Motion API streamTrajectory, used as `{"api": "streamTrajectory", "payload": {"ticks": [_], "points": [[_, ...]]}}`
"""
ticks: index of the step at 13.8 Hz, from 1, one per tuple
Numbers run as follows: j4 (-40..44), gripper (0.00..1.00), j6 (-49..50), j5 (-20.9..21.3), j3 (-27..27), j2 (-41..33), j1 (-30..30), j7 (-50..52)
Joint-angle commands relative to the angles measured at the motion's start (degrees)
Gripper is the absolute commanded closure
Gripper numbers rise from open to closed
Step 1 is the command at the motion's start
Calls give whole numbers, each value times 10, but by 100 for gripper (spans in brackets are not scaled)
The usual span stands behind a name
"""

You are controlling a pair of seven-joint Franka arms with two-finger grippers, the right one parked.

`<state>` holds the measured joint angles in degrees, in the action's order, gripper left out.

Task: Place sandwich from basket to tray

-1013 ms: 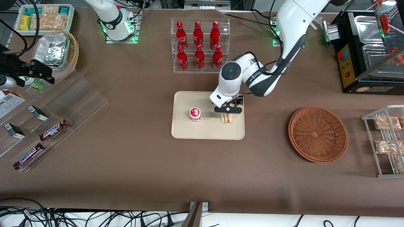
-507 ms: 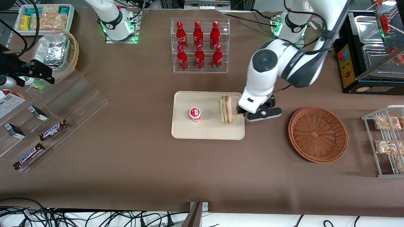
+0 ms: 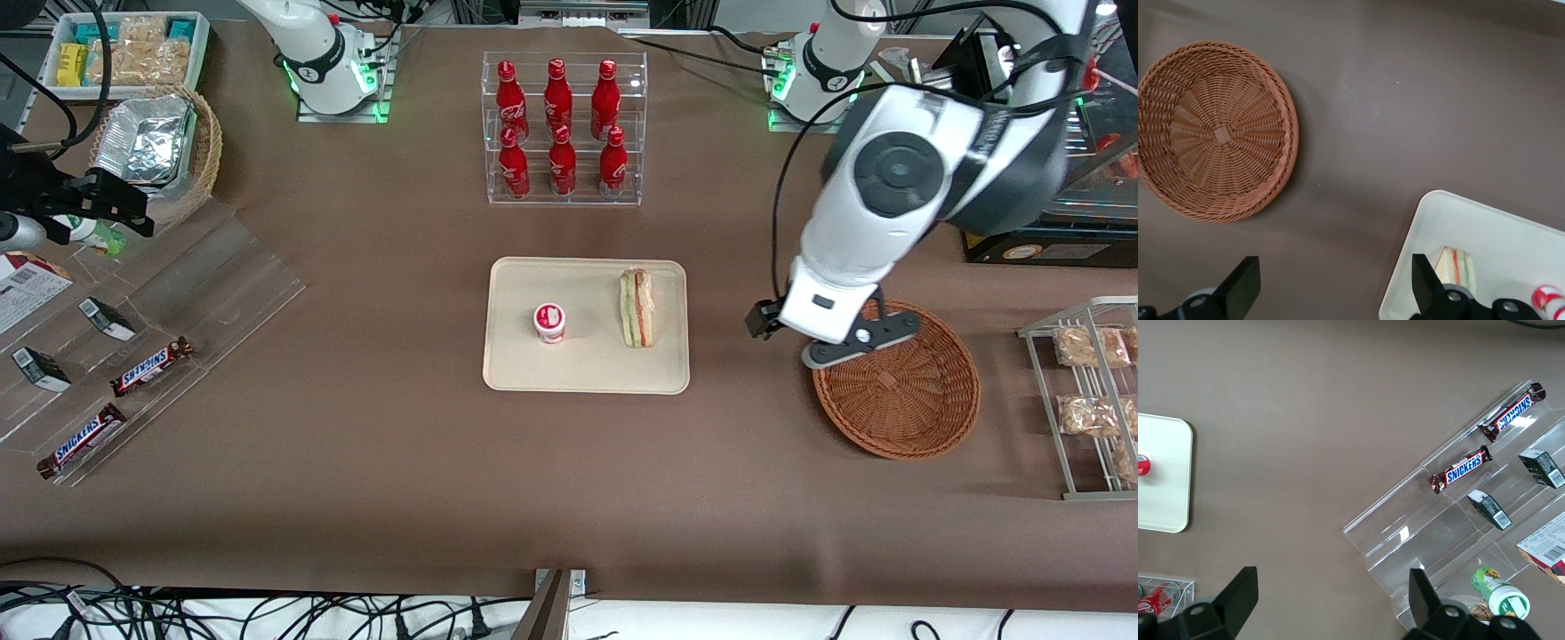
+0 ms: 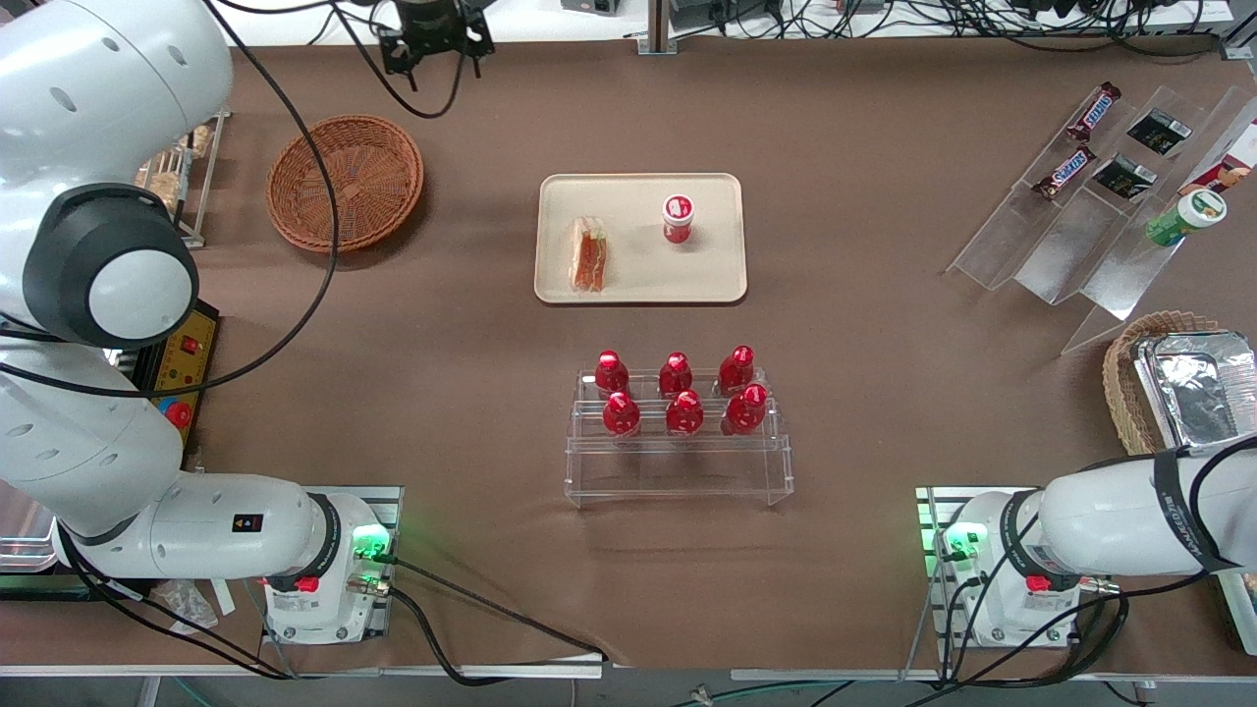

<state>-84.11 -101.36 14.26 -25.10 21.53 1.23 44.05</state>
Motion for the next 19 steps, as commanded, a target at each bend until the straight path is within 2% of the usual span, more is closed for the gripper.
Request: {"api": "streamTrajectory", "payload": {"ticks": [1,6,12,15,19], "points": [[33,0,63,-29,-6,-6,30,-67],[25,0,88,-62,2,-38,67,-158],[-47,0,107,-142,150,-152,25,-334],[-46,0,144,-143,180,-176,21,-421],[-38,0,158,-151,184,-178,18,-426]]}}
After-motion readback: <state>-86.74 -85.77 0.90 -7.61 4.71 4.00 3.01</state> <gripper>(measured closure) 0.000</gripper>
